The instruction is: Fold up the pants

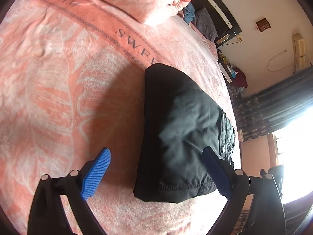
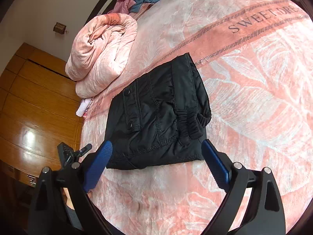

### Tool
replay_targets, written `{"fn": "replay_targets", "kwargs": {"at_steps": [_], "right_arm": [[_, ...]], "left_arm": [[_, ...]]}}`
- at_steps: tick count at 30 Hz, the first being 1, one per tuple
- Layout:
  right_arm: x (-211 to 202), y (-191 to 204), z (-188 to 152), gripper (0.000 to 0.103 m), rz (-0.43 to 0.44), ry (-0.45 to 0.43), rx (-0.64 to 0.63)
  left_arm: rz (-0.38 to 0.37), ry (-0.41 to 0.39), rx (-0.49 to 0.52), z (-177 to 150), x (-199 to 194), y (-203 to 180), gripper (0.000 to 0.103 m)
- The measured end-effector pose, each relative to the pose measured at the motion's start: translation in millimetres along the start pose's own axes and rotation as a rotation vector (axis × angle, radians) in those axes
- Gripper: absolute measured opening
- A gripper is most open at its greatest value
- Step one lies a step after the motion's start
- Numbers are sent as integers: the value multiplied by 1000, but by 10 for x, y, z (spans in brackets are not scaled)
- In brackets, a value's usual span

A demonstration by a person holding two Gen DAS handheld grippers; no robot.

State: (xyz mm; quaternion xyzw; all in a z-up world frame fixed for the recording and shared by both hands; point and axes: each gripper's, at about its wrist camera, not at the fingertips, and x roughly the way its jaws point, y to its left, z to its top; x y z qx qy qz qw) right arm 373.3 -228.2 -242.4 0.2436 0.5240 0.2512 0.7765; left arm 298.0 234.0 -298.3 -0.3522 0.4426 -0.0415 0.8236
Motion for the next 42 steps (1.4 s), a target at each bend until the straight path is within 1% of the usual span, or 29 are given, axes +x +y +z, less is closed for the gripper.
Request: {"fn": "replay_targets", "kwargs": {"at_steps": [1, 4, 8, 10, 12, 15, 17, 19, 23, 27, 30, 34, 38, 42], "right_arm": [[-76, 61, -73, 95, -42, -12, -17], [-318, 240, -367, 96, -104, -56, -59], [-706, 592, -827, 97, -204, -115, -154], [-936, 806, -1093, 100, -248, -153, -211], [-1156, 1016, -1349, 100, -293, -199, -259], [-1470, 1255, -1735, 100, -321, -242, -286], [-1638, 1385, -1968, 100, -342, -232, -304], [-1790, 1476, -2173, 100, -337, -215, -308], [-2062, 1674, -2554, 100, -353, -227, -331], [-2346, 1909, -2854, 100, -388, -268, -383], [-2539, 2063, -3056, 100, -421, -312, -407], [-2702, 2171, -3274, 100, -450, -342, -425], [-2845, 2232, -3479, 100, -458, -385, -426], [-2880, 2281, -3588, 100, -471, -388, -434]], "left_arm": [[22, -22, 36, -55, -128, -121, 99], [91, -68, 115, -256, -513, -460, 99], [256, -157, 233, -655, -1123, -750, 99], [300, -194, 292, -893, -1429, -932, 99], [339, -229, 330, -1124, -1667, -1125, 99], [389, -266, 359, -1474, -2050, -1406, 99], [428, -271, 391, -1709, -2249, -1582, 99], [461, -303, 435, -1948, -2459, -1740, 99], [444, -339, 480, -2397, -2826, -2027, 99], [493, -335, 554, -2777, -3039, -2252, 99], [494, -341, 572, -2968, -3171, -2304, 99], [424, -334, 533, -3095, -3403, -2276, 99], [429, -363, 512, -3156, -3585, -2236, 99], [424, -372, 508, -3203, -3672, -2215, 99]]}}
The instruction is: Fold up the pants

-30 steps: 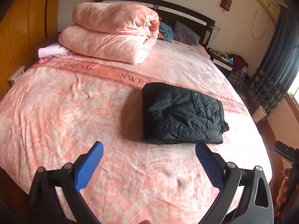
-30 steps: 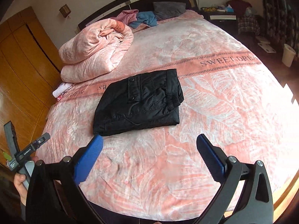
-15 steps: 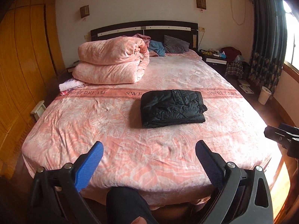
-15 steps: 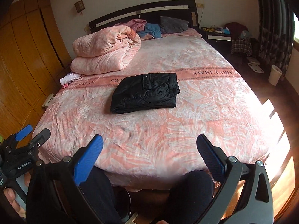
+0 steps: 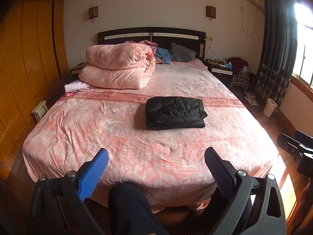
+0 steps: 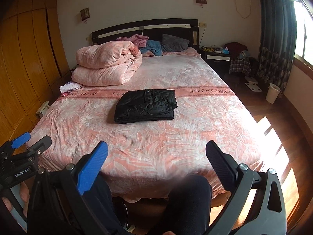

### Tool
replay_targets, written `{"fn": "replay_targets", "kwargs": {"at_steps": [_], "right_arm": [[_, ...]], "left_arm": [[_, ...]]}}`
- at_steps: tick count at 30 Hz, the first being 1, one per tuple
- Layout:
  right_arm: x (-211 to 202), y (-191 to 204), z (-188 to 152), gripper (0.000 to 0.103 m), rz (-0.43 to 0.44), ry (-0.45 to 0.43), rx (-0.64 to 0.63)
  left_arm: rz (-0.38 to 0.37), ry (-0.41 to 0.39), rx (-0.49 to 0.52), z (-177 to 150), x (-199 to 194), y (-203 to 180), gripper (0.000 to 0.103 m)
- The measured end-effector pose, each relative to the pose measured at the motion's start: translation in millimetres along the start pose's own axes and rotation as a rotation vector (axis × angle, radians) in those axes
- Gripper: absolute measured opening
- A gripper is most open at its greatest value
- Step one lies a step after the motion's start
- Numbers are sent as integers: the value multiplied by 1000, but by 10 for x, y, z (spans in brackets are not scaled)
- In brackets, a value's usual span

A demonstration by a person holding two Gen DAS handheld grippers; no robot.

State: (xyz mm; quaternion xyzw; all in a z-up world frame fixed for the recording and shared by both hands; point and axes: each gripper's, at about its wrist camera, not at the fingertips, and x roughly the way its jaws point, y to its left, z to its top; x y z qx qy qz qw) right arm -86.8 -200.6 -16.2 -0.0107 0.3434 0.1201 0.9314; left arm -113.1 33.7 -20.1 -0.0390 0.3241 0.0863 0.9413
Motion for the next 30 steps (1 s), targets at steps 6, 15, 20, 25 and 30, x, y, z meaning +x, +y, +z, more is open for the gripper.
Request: {"fn": "replay_targets", "kwargs": {"at_steps": [6, 15, 20, 25, 30], "right_arm": [[-45, 114, 2, 100, -1, -5, -19], [42, 210, 109, 100, -18, -10, -54], [150, 198, 179, 100, -13, 8, -58], [212, 194, 224, 100, -14, 19, -63], [251, 165, 269, 100, -20, 19, -64]], "left_arm": [[-8, 0, 5, -21, -42, 1, 99], [-2, 12, -17, 45, 13, 61, 99], [-1, 12, -18, 47, 22, 62, 99], [-7, 28, -23, 79, 77, 85, 99], [-12, 39, -30, 131, 130, 93, 99]]}}
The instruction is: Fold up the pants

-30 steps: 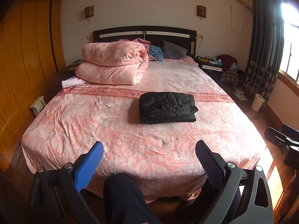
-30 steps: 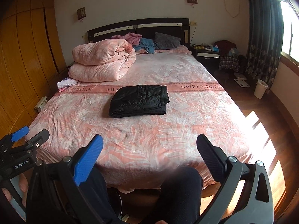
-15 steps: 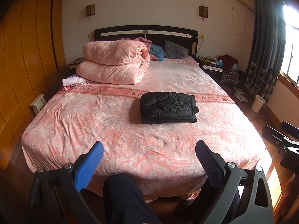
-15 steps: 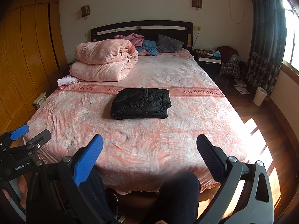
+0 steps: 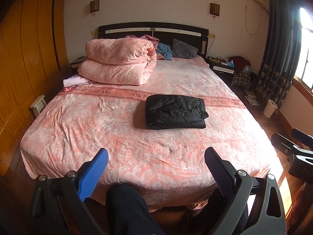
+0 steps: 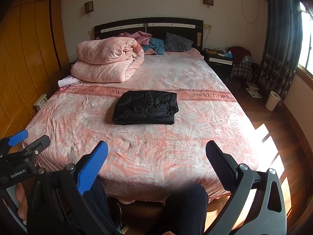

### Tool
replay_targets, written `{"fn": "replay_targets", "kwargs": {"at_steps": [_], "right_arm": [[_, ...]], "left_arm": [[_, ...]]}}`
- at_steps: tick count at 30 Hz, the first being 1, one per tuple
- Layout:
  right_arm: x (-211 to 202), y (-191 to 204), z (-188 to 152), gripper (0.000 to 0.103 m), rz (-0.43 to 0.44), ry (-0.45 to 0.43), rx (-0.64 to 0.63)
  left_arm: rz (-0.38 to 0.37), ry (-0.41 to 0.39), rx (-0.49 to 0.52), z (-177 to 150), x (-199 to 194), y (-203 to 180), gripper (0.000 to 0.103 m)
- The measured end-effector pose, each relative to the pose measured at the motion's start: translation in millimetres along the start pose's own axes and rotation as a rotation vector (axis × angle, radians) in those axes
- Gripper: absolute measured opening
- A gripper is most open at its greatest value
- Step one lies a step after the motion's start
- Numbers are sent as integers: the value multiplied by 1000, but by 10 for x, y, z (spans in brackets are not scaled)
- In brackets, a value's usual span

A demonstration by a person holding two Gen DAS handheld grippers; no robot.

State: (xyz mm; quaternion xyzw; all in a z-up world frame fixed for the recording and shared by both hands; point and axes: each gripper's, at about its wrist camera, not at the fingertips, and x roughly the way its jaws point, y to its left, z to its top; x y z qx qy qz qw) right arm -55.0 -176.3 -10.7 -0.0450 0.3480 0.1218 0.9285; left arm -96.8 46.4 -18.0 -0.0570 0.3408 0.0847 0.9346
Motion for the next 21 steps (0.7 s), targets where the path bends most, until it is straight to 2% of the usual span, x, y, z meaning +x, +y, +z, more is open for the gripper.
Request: {"fn": "replay_targets", "kwargs": {"at_steps": [11, 14, 17, 21], "right_arm": [[194, -65, 34, 100, 29, 30, 5], [262, -70, 37, 100, 41, 43, 9], [321, -79, 29, 100, 51, 58, 16], [352, -87, 35, 100, 55, 63, 18]], "left_arm": [[-1, 19, -9, 76, 118, -45, 99], [-27, 28, -23, 87, 160, -47, 99], [9, 2, -2, 88, 162, -101, 99], [6, -10, -7, 111, 176, -126, 99]]}}
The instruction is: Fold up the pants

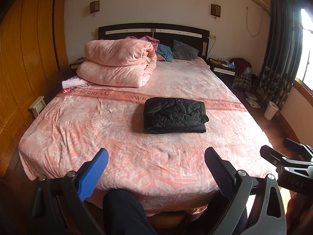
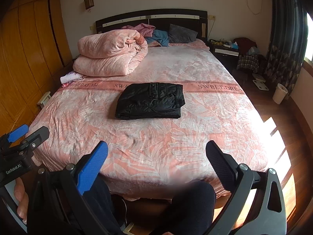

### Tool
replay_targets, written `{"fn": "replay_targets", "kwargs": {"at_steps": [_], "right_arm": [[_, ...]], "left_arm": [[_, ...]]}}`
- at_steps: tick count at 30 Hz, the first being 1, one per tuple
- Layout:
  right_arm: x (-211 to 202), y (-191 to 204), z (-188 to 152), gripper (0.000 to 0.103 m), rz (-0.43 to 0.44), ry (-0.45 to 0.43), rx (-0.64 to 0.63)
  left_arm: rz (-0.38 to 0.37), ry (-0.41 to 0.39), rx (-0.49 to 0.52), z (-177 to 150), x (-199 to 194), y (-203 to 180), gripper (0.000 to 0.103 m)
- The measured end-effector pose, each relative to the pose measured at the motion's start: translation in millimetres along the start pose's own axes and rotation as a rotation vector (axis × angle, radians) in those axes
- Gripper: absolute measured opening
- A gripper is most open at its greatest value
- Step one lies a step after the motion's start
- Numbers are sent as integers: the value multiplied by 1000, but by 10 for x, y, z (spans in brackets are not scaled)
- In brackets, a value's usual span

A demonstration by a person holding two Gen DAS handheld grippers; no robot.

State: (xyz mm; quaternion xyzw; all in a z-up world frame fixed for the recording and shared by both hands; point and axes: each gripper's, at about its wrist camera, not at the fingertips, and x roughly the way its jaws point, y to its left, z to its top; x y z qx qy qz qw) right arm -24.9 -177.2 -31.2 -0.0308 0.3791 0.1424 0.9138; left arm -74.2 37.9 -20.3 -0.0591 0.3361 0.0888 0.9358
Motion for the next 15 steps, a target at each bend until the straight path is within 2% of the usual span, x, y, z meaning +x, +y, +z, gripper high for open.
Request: {"fn": "replay_targets", "kwargs": {"at_steps": [6, 15], "right_arm": [[36, -6, 14, 100, -3, 0, 2], [94, 7, 25, 100, 7, 2, 4]], "left_arm": [[0, -16, -5, 54, -18, 5, 99], [10, 11, -32, 83, 12, 81, 99]]}}
